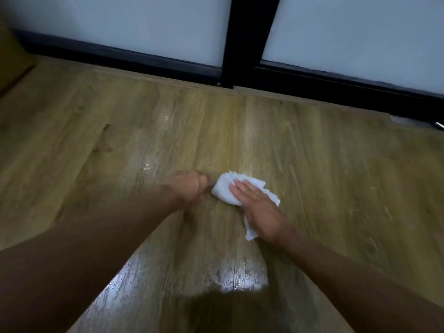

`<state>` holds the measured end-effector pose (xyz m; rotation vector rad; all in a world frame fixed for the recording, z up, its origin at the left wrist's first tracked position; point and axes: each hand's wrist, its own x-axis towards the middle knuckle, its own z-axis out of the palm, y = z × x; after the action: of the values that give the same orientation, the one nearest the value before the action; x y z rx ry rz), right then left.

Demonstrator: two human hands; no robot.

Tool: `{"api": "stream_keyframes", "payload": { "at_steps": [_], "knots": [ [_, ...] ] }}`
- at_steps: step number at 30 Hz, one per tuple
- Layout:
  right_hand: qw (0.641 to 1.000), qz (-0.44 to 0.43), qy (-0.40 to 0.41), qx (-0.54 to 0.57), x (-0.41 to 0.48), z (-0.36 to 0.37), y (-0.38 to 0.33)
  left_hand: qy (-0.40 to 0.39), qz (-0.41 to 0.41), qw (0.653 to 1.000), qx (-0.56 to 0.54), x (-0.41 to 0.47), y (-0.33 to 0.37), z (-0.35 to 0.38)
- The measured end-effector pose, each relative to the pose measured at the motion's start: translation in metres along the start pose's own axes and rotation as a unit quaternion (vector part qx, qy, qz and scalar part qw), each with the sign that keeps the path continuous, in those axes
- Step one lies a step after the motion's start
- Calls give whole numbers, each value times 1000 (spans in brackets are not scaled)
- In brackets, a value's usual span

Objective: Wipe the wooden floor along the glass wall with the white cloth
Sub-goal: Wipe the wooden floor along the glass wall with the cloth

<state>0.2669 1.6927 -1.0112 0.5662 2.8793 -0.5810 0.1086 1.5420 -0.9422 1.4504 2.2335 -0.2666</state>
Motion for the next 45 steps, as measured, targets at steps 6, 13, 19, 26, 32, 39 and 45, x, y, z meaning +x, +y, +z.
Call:
{"api": "stream_keyframes", "payload": {
  "at_steps": [6, 13, 19, 26, 32, 39, 45],
  "knots": [
    [999, -47, 1, -21, 8, -62, 80, 26, 52, 998, 18, 19, 42, -1],
    [994, 71, 66, -56, 5, -17, 53, -39, 54, 995, 73, 29, 65, -11],
    [997, -71, -11, -9, -28, -49, 104, -65, 62, 991, 97, 36, 73, -5],
    [972, 213, 95, 29, -14, -47, 101, -56, 85, 989, 111, 37, 78, -5],
    [998, -54, -31, 21, -71, -28, 118, -85, 138, 966, 200, 34, 84, 4],
    [977, 159, 141, 18, -35, -70, 174, -85, 134, 979, 128, 38, 116, -11],
    [992, -1, 125, 21, -77, -14, 142, -59, 156, 978, 128, 64, 175, -28]
  ]
}}
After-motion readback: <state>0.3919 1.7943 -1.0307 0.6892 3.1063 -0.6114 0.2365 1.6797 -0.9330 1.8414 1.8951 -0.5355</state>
